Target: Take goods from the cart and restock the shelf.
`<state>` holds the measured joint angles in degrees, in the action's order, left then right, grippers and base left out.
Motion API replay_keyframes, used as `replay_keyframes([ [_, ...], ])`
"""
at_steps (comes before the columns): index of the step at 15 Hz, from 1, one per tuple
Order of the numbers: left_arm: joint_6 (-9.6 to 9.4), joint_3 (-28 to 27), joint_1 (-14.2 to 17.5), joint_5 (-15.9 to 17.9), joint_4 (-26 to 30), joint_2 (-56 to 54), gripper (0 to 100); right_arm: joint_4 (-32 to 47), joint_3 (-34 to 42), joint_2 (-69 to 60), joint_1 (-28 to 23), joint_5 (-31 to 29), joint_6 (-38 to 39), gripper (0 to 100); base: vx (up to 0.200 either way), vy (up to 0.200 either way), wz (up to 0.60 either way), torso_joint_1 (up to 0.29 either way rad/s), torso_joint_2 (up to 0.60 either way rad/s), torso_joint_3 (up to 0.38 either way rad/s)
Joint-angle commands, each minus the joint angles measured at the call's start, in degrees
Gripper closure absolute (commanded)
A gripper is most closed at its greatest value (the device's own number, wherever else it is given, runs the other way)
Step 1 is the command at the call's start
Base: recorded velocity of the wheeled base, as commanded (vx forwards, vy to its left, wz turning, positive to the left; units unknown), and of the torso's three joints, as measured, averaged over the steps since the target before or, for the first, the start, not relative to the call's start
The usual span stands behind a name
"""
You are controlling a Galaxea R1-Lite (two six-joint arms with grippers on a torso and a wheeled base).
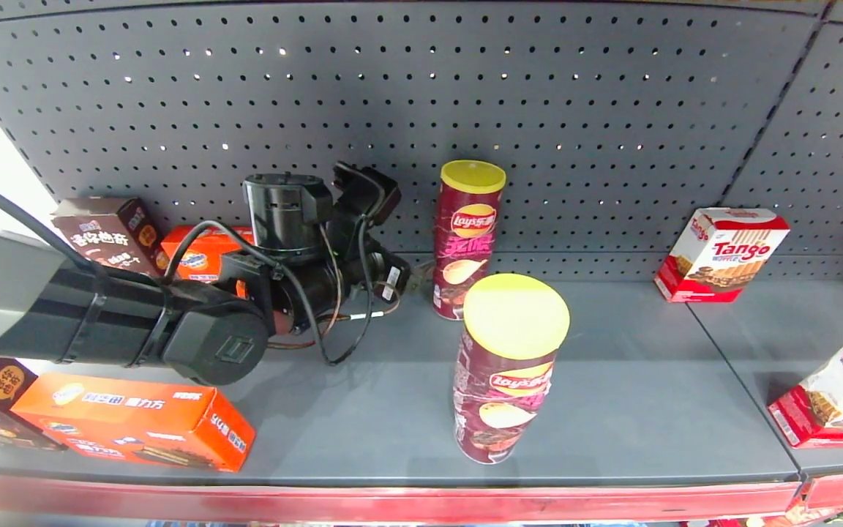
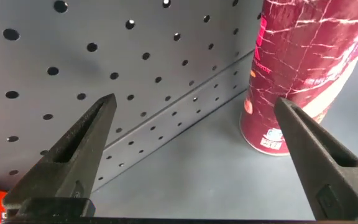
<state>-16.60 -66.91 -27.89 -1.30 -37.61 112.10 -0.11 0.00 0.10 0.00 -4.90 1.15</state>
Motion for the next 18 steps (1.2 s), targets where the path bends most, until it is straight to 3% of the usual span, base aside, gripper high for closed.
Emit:
replay_keyframes([
  [1, -0.01, -0.23, -0.23, -0.01, -0.1, 0.31, 0, -0.07, 0.0, 0.08, 0.0, -0.02, 0.0, 0, 0.0, 0.0, 0.0, 0.0, 0.0, 0.0],
  [8, -0.1, 6.8, 4.25, -1.6, -2.82, -6.81, 0, 0.02, 0.0, 0.08, 0.0, -0.02, 0.0, 0, 0.0, 0.0, 0.0, 0.0, 0.0, 0.0],
  [12, -1.41, 7.24, 4.07, -4.5, -2.47, -13.14, 0, -0.07, 0.0, 0.08, 0.0, -0.02, 0.0, 0, 0.0, 0.0, 0.0, 0.0, 0.0, 0.0],
  [14, -1.41, 11.37, 3.99, -6.61, -2.65, -17.36, 0, -0.07, 0.0, 0.08, 0.0, 0.07, -0.09, 0, 0.0, 0.0, 0.0, 0.0, 0.0, 0.0],
  [18, -1.41, 15.06, 3.9, -6.96, -3.26, -19.38, 0, 0.02, 0.0, 0.17, 0.0, 1.65, -1.23, 0, 0.0, 0.0, 0.0, 0.0, 0.0, 0.0],
])
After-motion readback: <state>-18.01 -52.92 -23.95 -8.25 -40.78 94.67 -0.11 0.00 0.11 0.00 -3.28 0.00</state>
